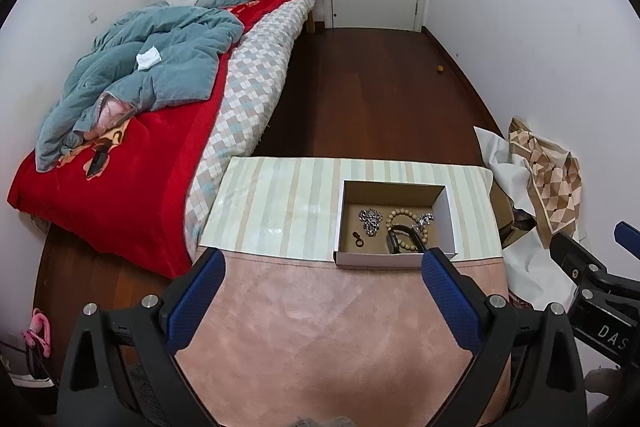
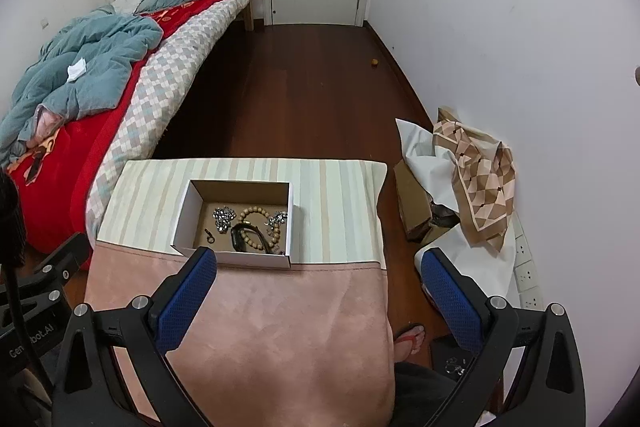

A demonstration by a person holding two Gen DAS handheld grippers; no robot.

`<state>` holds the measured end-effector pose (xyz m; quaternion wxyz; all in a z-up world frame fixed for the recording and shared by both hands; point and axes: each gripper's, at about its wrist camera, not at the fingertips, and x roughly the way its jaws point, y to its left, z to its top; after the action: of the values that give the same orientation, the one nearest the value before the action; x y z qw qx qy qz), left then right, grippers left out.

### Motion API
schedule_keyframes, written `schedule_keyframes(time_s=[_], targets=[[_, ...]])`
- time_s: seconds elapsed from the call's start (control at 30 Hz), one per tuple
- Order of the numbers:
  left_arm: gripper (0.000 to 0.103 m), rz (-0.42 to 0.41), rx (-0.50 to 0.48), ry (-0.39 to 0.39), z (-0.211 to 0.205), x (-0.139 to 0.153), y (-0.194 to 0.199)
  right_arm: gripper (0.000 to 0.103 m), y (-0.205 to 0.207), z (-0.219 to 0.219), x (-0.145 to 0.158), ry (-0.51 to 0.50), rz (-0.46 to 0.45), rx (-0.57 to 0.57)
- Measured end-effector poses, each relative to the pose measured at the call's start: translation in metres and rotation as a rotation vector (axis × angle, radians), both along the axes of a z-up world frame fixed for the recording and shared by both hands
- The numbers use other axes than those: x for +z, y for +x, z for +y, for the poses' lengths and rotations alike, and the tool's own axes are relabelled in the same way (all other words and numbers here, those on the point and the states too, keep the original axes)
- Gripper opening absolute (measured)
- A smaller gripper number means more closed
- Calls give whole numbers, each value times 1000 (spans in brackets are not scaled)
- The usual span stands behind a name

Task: Organize jewelry

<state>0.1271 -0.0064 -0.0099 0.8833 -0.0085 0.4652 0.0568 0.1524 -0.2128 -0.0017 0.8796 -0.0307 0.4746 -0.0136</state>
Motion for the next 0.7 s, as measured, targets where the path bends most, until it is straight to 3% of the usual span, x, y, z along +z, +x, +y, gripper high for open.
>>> schedule_keyframes(time_s=[0.7], targets=[[100,4,-3,-10,0,-3,-2,103,-4,1,2,8,5,17]])
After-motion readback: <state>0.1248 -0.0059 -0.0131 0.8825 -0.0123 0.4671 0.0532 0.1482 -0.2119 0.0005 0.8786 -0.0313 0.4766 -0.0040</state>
